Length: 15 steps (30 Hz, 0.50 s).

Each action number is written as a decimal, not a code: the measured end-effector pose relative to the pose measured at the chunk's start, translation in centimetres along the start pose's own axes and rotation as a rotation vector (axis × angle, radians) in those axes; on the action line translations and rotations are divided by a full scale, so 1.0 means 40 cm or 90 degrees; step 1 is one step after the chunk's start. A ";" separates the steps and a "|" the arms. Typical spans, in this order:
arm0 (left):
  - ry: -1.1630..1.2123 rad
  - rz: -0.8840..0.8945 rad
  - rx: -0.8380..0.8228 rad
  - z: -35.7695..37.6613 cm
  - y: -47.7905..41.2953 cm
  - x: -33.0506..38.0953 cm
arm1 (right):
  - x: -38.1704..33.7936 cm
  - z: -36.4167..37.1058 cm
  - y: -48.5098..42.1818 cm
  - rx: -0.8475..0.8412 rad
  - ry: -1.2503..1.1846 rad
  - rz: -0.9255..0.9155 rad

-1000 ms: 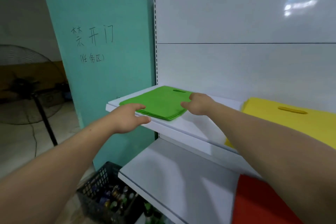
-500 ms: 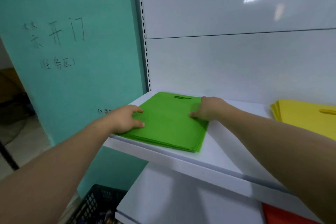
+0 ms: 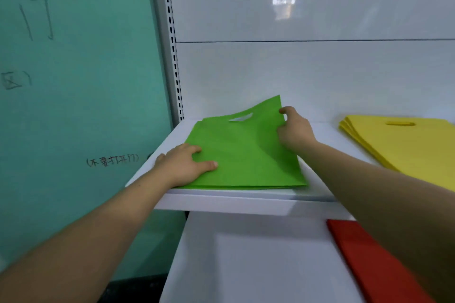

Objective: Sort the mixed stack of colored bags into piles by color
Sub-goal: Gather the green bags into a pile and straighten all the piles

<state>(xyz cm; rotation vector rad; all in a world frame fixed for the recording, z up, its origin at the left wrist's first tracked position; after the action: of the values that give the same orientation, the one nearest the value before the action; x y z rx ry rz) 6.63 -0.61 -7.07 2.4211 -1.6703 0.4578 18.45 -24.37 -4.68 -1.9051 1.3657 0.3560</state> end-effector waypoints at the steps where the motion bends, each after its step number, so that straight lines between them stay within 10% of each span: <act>1: 0.006 0.002 0.001 -0.002 -0.001 -0.001 | -0.011 -0.012 0.009 0.033 -0.008 -0.023; 7: 0.050 0.045 -0.007 -0.029 0.022 -0.003 | -0.076 -0.111 0.111 0.216 -0.079 -0.193; 15: 0.584 0.140 -0.055 -0.072 0.117 0.148 | -0.056 -0.338 0.247 0.423 -0.113 -0.177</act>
<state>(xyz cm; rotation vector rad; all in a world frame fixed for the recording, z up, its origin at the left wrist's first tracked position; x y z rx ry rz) 3.76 -6.65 -2.51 1.5393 -1.4426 1.2502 6.04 -33.86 1.81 -1.4323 0.9263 -0.0690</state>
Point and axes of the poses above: each hand's wrist, its own y-axis away from the middle knuckle, its own z-axis out of the palm, x = y × z, the point moved 1 cm from there along -y, towards the middle knuckle, and after that the axes turned 8 degrees about -z, right-handed, at the moved point
